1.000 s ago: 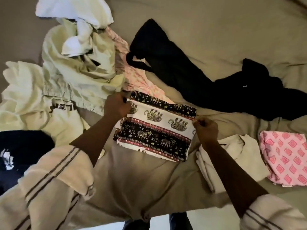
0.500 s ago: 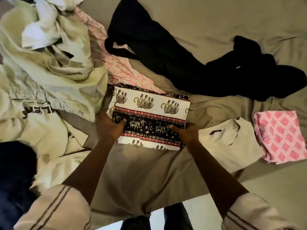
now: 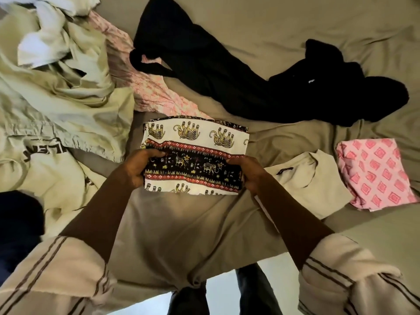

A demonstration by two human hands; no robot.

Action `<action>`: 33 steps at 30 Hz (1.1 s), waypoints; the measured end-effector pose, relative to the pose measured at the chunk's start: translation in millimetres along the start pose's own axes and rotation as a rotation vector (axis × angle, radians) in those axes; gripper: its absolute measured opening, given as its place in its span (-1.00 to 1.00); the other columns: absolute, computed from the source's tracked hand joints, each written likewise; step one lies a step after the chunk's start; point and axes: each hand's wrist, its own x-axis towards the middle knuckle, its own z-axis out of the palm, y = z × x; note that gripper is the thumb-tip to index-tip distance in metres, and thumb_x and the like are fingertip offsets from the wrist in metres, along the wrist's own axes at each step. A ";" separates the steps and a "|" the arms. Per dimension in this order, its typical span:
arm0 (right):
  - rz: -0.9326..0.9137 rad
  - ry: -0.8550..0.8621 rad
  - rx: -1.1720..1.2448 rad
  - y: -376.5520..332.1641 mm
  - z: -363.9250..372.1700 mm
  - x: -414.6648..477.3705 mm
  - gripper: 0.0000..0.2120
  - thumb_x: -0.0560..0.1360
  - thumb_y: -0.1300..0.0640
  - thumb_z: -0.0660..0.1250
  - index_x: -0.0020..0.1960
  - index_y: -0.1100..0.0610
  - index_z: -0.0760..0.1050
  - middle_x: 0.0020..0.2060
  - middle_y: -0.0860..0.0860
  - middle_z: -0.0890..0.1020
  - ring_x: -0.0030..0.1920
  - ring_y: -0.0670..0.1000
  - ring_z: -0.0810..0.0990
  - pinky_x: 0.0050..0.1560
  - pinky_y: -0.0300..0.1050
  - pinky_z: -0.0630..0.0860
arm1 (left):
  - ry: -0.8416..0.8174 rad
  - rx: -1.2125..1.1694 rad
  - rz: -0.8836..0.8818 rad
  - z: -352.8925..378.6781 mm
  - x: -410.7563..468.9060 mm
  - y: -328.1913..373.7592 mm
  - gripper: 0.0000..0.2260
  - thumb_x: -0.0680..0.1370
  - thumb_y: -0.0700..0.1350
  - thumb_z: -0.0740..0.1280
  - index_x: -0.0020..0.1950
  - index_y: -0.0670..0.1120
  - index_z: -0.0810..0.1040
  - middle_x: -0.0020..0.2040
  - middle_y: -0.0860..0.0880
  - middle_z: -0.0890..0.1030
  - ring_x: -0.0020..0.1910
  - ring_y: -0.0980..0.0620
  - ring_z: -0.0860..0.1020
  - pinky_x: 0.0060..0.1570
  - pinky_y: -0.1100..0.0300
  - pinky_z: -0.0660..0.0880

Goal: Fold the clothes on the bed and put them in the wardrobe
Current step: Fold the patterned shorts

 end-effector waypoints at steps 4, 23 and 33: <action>-0.030 -0.082 0.061 -19.2 -27.3 -29.0 -0.42 0.25 0.11 0.43 0.25 0.27 0.55 0.03 0.24 0.67 -0.03 0.23 0.66 -0.26 0.04 0.63 | -0.078 -0.154 -0.005 38.8 -49.0 5.7 -0.73 0.55 -0.21 0.32 0.23 -0.17 0.63 0.14 -0.25 0.69 -0.05 -0.19 0.71 -0.06 -0.09 0.69; -0.092 -0.004 0.038 -141.3 -441.6 -126.7 -0.71 0.54 0.14 0.32 0.21 0.25 0.54 -0.01 0.22 0.68 -0.08 0.20 0.67 -0.23 0.08 0.66 | -0.359 -0.359 0.109 437.8 -154.5 -20.3 -0.55 0.46 -0.21 0.30 0.35 -0.16 0.57 0.19 -0.22 0.67 0.17 -0.28 0.65 0.15 -0.28 0.60; -0.281 0.540 -0.352 -92.5 -564.2 -52.3 -0.64 0.50 0.29 0.43 0.29 0.14 0.62 0.15 0.13 0.69 -0.06 0.06 0.65 -0.03 -0.07 0.63 | -0.042 0.048 -0.143 561.6 -46.0 -148.7 -0.74 0.57 -0.39 0.31 0.24 -0.24 0.58 -0.03 -0.22 0.70 -0.13 -0.18 0.69 -0.29 0.00 0.67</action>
